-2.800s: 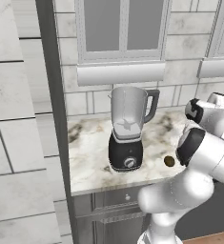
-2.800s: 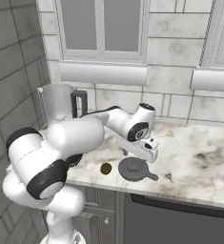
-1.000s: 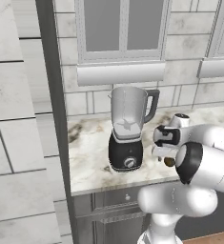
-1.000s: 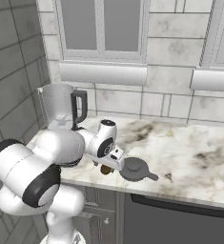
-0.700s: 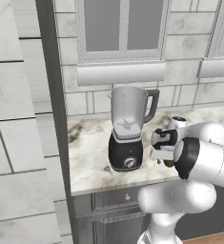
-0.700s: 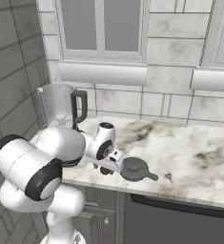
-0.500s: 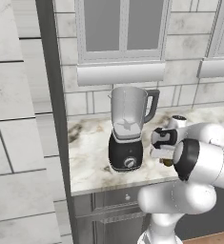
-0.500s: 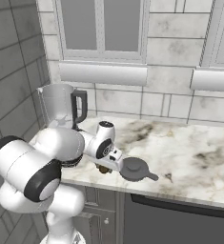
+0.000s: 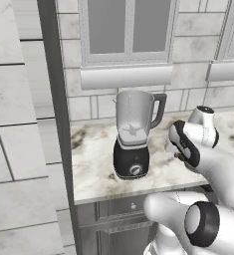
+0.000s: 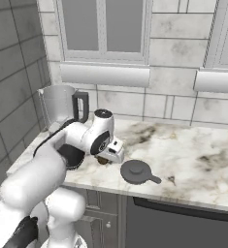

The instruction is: Open the blender lid, put the kiwi in the blender, close the lid, and start the blender.

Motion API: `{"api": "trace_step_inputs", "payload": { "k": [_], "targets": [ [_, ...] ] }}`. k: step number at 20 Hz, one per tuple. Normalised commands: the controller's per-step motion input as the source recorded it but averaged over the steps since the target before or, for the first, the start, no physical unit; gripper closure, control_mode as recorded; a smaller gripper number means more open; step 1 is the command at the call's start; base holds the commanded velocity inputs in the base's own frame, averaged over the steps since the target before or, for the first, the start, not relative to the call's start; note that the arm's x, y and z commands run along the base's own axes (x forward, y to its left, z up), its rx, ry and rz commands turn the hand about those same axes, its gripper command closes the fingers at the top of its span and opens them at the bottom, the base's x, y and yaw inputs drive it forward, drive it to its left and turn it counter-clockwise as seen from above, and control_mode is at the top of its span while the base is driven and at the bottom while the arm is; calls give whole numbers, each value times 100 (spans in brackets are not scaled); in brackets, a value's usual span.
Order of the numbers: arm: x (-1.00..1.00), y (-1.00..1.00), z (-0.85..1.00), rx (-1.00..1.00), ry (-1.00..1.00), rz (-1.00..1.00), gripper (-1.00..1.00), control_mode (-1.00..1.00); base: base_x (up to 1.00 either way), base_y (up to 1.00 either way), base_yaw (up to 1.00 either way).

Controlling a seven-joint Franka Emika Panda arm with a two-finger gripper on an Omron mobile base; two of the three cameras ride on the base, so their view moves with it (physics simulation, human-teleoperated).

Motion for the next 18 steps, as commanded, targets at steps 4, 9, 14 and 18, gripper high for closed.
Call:
{"api": "trace_step_inputs", "payload": {
  "k": [4, 9, 14, 18],
  "targets": [
    [-29, 1, 100, 0, -11, 0, 100, -100, 0, 0, 0],
    [-39, 1, 100, 0, -11, 0, 100, -100, 0, 0, 0],
    [-39, 18, 100, -7, -10, 0, 100, -100, 0, 0, 0],
    [-23, 34, 94, -10, -10, 0, 100, -100, 0, 0, 0]
  ]
}}
